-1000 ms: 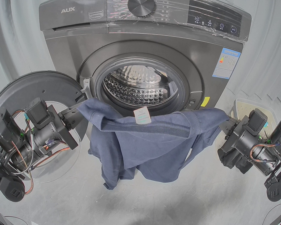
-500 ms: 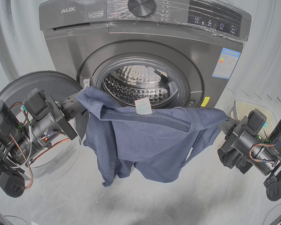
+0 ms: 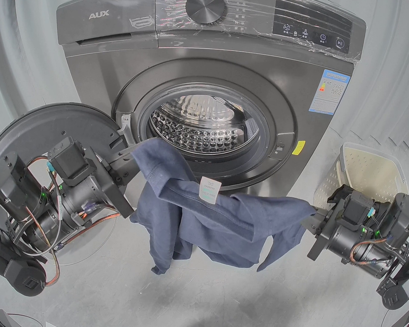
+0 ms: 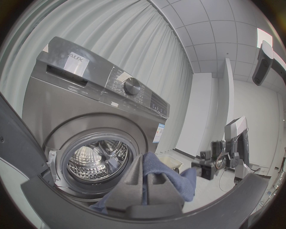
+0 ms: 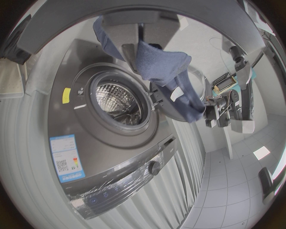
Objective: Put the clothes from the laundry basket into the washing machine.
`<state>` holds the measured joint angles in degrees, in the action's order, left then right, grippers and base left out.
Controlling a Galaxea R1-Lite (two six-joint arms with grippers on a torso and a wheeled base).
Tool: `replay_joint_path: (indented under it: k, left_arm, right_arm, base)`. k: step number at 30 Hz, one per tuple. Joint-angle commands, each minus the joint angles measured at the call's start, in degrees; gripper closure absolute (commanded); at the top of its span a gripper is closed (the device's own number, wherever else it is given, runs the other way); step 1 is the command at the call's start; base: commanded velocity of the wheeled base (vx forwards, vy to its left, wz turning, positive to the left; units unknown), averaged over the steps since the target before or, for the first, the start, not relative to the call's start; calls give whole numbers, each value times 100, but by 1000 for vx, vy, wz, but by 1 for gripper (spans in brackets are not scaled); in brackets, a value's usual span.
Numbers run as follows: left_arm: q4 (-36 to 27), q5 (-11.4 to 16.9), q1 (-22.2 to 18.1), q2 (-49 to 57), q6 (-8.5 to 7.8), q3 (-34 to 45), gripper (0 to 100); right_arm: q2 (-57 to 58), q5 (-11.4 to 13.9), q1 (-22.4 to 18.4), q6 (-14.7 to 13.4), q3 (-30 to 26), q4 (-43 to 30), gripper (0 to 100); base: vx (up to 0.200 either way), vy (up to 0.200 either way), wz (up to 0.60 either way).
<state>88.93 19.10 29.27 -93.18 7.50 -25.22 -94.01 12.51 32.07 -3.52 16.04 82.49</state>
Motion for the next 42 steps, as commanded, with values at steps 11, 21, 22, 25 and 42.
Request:
replay_joint_path:
  k: [11, 21, 22, 25, 42]
  left_arm:
    - [-7, -188, 404, -191, -29, -545, 100]
    - [-7, -196, 483, -156, -29, -545, 100]
    - [-7, -196, 492, -156, -29, -519, 100]
    - [1, -196, 492, -147, -38, -519, 100]
    - [1, -188, 492, -139, -29, -563, 100]
  right_arm:
    - [-873, -20, 669, 27, -813, 276, 0]
    - [-1893, -38, 765, 10, 206, 311, 0]
    - [-2086, -38, 792, 18, 505, 311, 0]
    - [-2446, -47, 836, 18, 997, 311, 0]
    - [-3387, -240, 1082, 45, 1929, 311, 0]
  base:
    - [0, 0, 0]
    - [0, 0, 0]
    - [0, 0, 0]
    - [0, 0, 0]
    - [0, 0, 0]
